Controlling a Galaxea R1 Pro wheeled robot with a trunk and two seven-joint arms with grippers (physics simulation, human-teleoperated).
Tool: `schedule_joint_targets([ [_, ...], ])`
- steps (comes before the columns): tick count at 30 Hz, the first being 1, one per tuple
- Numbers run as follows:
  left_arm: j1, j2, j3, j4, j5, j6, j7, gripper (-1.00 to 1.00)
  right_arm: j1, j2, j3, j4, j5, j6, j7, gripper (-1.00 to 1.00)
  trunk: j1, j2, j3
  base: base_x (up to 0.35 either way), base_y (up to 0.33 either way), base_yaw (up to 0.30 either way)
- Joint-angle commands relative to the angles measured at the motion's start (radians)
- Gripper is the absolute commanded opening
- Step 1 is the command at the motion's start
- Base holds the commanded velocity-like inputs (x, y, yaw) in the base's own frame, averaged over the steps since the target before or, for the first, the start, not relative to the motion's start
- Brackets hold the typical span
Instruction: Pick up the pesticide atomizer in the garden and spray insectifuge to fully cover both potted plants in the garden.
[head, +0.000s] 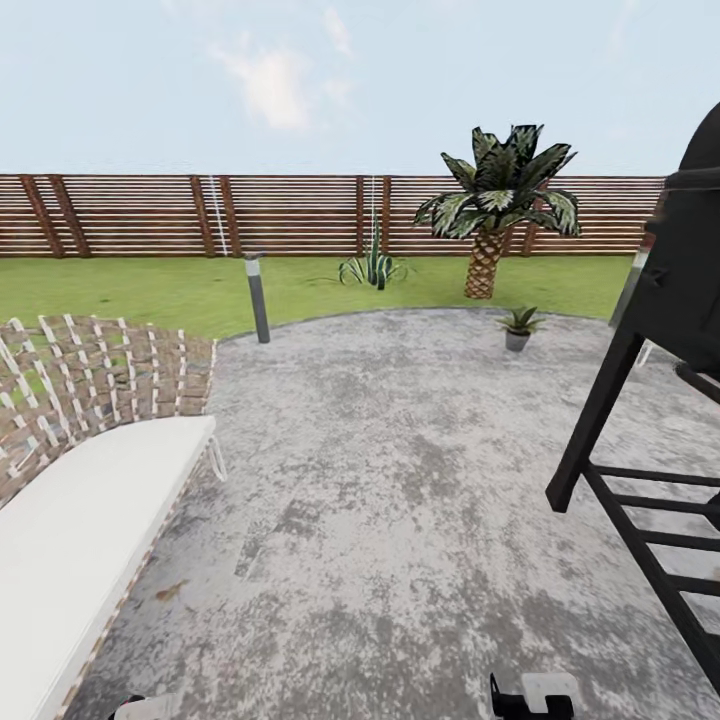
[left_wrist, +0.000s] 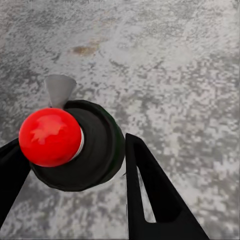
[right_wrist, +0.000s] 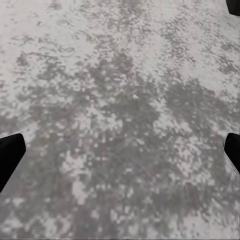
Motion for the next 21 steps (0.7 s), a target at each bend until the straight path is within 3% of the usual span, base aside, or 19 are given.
schedule_joint_targets([
  [1,-0.001,0.000,-0.001,0.001,0.000,-0.003,0.003,-1.00,-0.001,0.000,-0.001,0.001,0.011,-0.001,-0.008,1.00,0.000,0.000,-0.001,0.337,0.000,0.000],
  [21,-0.001,0.000,-0.001,0.002,0.000,-0.003,0.004,-1.00,-0.001,0.000,-0.001,0.001,0.011,0.000,-0.008,1.00,0.000,0.000,-0.001,0.337,0.000,0.000],
])
